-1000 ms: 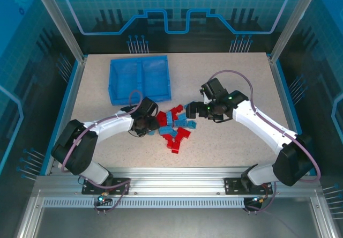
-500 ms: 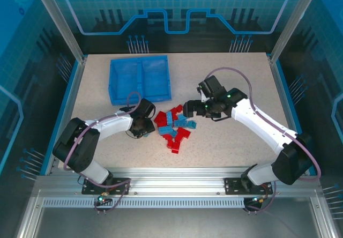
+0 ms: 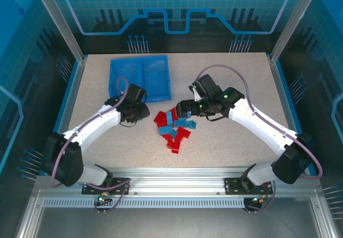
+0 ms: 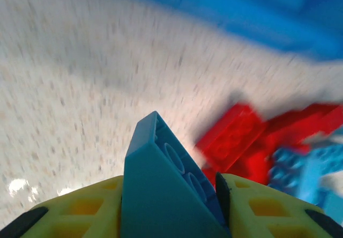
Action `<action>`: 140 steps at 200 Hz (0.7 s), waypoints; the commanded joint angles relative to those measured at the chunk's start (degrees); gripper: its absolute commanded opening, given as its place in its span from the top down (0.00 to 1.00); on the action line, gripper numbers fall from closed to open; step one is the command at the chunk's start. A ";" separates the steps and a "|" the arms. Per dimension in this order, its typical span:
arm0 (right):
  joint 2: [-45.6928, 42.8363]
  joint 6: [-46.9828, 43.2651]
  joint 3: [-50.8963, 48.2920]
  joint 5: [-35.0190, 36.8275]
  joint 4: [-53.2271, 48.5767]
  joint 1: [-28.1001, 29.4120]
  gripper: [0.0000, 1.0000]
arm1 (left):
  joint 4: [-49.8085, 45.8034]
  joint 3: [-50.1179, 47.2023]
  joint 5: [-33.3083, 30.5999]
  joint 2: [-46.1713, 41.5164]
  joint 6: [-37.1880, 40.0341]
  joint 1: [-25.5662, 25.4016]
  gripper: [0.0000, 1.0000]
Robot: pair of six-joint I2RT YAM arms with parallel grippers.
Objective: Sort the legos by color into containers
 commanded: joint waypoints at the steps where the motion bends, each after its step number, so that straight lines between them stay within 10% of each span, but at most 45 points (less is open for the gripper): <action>1: -0.66 -0.29 1.46 0.81 -0.99 0.89 0.00 | -1.47 6.37 -2.70 0.43 5.94 5.98 0.66; 85: -4.56 1.61 -1.44 2.64 -1.63 1.18 0.00 | 0.19 37.48 -1.74 33.43 8.89 19.69 0.65; 140: -6.44 1.93 -2.64 4.97 -2.36 1.17 0.00 | -1.15 44.76 1.23 39.59 7.27 20.73 0.43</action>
